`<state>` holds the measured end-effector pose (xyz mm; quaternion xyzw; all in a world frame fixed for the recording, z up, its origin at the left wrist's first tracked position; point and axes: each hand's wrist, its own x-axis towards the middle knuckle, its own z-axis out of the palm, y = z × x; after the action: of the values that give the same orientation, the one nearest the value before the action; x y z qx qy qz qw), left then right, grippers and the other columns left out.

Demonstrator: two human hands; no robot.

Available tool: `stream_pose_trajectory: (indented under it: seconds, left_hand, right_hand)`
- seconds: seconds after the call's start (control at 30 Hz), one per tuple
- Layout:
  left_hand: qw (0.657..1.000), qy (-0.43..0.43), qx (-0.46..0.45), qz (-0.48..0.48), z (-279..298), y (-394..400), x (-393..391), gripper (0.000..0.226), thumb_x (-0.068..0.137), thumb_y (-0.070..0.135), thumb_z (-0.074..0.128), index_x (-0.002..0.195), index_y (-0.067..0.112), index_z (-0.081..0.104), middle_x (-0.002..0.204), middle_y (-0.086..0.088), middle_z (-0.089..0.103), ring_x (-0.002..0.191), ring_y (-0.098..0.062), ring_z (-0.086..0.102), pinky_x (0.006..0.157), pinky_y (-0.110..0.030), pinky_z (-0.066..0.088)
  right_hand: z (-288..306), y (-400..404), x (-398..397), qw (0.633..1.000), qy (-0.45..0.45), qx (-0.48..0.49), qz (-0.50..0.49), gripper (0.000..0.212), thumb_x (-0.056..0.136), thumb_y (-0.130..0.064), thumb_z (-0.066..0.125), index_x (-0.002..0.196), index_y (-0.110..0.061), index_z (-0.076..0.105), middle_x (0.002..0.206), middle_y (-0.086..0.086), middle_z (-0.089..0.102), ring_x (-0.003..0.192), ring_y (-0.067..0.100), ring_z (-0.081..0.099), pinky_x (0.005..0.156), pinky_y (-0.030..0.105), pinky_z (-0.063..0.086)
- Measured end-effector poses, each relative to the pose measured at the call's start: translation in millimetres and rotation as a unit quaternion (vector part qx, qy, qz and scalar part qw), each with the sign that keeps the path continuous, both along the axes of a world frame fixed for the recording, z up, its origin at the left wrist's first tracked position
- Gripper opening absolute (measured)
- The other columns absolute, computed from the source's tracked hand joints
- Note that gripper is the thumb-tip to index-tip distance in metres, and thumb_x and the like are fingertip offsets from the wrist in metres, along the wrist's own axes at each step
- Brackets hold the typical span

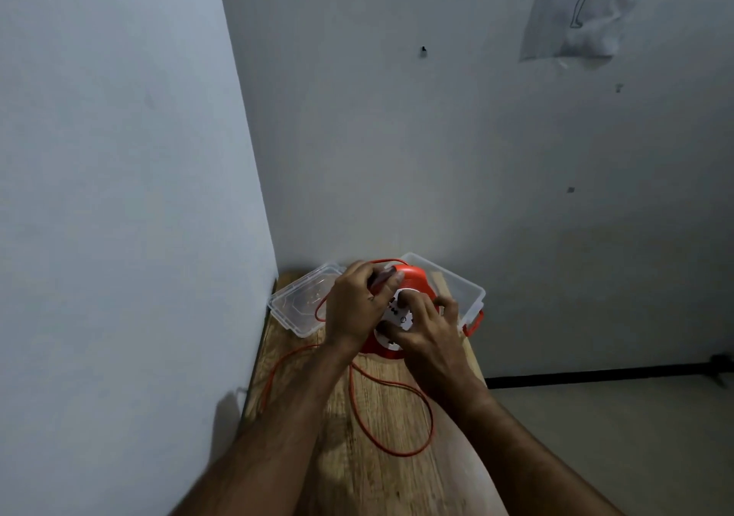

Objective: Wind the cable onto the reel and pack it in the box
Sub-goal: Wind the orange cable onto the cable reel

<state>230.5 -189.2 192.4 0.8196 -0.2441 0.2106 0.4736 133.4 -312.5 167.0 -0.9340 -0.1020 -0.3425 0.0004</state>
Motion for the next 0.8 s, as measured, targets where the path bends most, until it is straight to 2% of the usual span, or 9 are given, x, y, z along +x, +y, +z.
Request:
stream_pose_trajectory:
  seconds: [0.2, 0.33, 0.4, 0.53, 0.63, 0.67, 0.7, 0.73, 0.8]
  left_hand:
    - [1.000, -0.003, -0.001, 0.007, 1, 2, 2, 0.038, 0.091, 0.059, 0.063, 0.104, 0.025, 0.072, 0.097, 0.013, 0.070, 0.087, 0.000, 0.062, 0.071, -0.016, 0.048]
    - [1.000, -0.008, 0.007, 0.005, 0, 4, 3, 0.040, 0.091, 0.061, 0.060, 0.105, 0.025, 0.072, 0.098, 0.011, 0.069, 0.088, -0.002, 0.062, 0.072, -0.021, 0.052]
    - [1.000, -0.002, -0.007, 0.012, 0, 4, 3, 0.038, 0.092, 0.059, 0.062, 0.101, 0.023, 0.072, 0.095, 0.010, 0.070, 0.085, -0.004, 0.062, 0.070, -0.021, 0.051]
    - [1.000, -0.012, -0.012, 0.018, 1, 3, 2, 0.033, 0.093, 0.054, 0.065, 0.102, 0.023, 0.073, 0.097, 0.011, 0.072, 0.087, -0.003, 0.063, 0.071, -0.018, 0.050]
    - [1.000, -0.018, -0.006, 0.018, 0, 0, 2, 0.033, 0.093, 0.054, 0.064, 0.095, 0.022, 0.072, 0.091, 0.010, 0.070, 0.083, -0.005, 0.062, 0.068, -0.022, 0.050]
    - [1.000, -0.016, -0.010, 0.021, 0, -1, 0, 0.036, 0.093, 0.056, 0.063, 0.094, 0.021, 0.071, 0.090, 0.009, 0.069, 0.082, -0.006, 0.062, 0.068, -0.023, 0.050]
    - [1.000, -0.012, -0.014, 0.024, -1, -2, -1, 0.038, 0.093, 0.057, 0.061, 0.095, 0.020, 0.071, 0.092, 0.008, 0.070, 0.084, -0.006, 0.062, 0.070, -0.023, 0.052]
    - [0.999, -0.010, -0.015, 0.028, -2, -4, -4, 0.040, 0.093, 0.058, 0.060, 0.099, 0.020, 0.072, 0.096, 0.007, 0.071, 0.087, -0.006, 0.063, 0.072, -0.023, 0.052]
    - [0.999, -0.012, 0.000, 0.033, -5, -6, -6, 0.040, 0.093, 0.057, 0.060, 0.102, 0.020, 0.072, 0.100, 0.007, 0.071, 0.090, -0.006, 0.063, 0.073, -0.019, 0.048]
  right_hand:
    - [0, 7, 11, 0.997, -0.054, 0.050, -0.029, 0.032, 0.080, -0.045, 0.080, 0.105, -0.026, 0.073, 0.104, 0.011, 0.060, 0.095, 0.028, 0.058, 0.080, 0.041, 0.038]
    - [1, 14, 12, 0.992, -0.039, 0.106, -0.062, 0.043, 0.077, -0.057, 0.072, 0.108, -0.026, 0.074, 0.095, 0.009, 0.059, 0.084, 0.023, 0.057, 0.075, 0.037, 0.044]
    - [5, 19, 10, 0.976, -0.026, 0.206, -0.067, 0.050, 0.074, -0.054, 0.068, 0.115, -0.025, 0.075, 0.099, 0.010, 0.066, 0.085, 0.023, 0.062, 0.076, 0.041, 0.055]
    - [6, 31, 8, 0.921, -0.028, 0.378, -0.085, 0.053, 0.068, -0.029, 0.089, 0.118, -0.021, 0.076, 0.094, 0.002, 0.078, 0.076, 0.013, 0.071, 0.073, 0.031, 0.063]
    - [10, 46, 8, 0.838, -0.043, 0.528, -0.132, 0.056, 0.069, -0.017, 0.093, 0.122, -0.017, 0.075, 0.093, 0.003, 0.079, 0.064, 0.003, 0.067, 0.061, 0.010, 0.054]
    - [10, 50, 11, 0.795, -0.049, 0.583, -0.157, 0.056, 0.069, -0.016, 0.093, 0.122, -0.015, 0.074, 0.099, 0.004, 0.079, 0.071, 0.006, 0.069, 0.062, 0.009, 0.053]
    - [11, 54, 14, 0.735, -0.049, 0.652, -0.180, 0.054, 0.071, -0.015, 0.092, 0.122, -0.015, 0.074, 0.109, 0.005, 0.077, 0.085, 0.013, 0.072, 0.070, 0.013, 0.055]
    - [12, 56, 17, 0.652, -0.046, 0.731, -0.197, 0.051, 0.072, -0.013, 0.091, 0.120, -0.016, 0.074, 0.118, 0.006, 0.074, 0.100, 0.021, 0.072, 0.079, 0.023, 0.059]
    - [18, 58, 22, 0.474, -0.027, 0.858, -0.199, 0.039, 0.074, -0.009, 0.087, 0.109, -0.019, 0.075, 0.120, 0.008, 0.072, 0.108, 0.030, 0.069, 0.080, 0.042, 0.063]
